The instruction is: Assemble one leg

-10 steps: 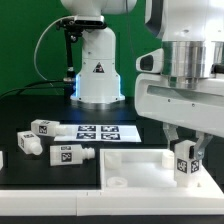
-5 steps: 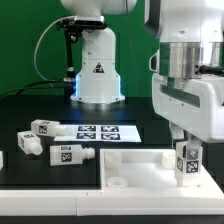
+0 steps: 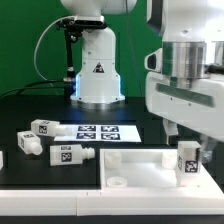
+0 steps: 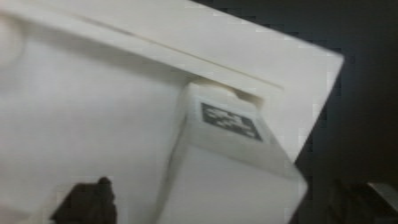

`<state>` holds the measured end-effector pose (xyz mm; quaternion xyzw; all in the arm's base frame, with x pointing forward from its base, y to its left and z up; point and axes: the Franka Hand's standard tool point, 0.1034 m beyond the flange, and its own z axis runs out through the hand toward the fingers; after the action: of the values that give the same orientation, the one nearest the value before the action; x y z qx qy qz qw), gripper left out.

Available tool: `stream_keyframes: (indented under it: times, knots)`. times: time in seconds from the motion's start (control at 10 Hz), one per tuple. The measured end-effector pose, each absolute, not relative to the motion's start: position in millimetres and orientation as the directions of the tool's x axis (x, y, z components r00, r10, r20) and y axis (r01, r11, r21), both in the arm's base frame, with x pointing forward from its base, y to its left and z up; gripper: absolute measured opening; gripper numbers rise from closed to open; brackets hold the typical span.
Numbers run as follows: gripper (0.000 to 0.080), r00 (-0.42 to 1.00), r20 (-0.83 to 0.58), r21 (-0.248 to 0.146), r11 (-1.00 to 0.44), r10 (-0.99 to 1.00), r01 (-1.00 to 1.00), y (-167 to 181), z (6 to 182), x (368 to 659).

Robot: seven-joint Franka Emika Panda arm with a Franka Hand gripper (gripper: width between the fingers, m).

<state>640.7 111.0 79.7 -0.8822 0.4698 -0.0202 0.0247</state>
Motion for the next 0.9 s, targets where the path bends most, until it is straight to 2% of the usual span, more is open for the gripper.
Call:
stream_keyframes:
  times: [0.1, 0.2, 0.5, 0.6, 0.7, 0.9]
  knots:
    - [0.0633, 0.62, 0.015, -0.062, -0.619, -0.785, -0.783, 112.4, 79.3, 640.2]
    - [0.0644, 0.64, 0.019, -0.061, -0.64, -0.768, -0.766, 110.8, 79.5, 640.8]
    - [0.0649, 0.783, 0.034, -0.052, -0.784, -0.621, -0.619, 110.6, 79.2, 640.7]
    - [0.0649, 0.902, 0.056, -0.019, -0.903, -0.429, -0.428, 114.6, 77.2, 640.3]
    - [0.0649, 0.957, 0.058, -0.011, -0.959, -0.284, -0.284, 119.0, 75.0, 639.1]
    - [0.0649, 0.941, 0.058, -0.013, -0.942, -0.335, -0.334, 116.8, 75.3, 639.6]
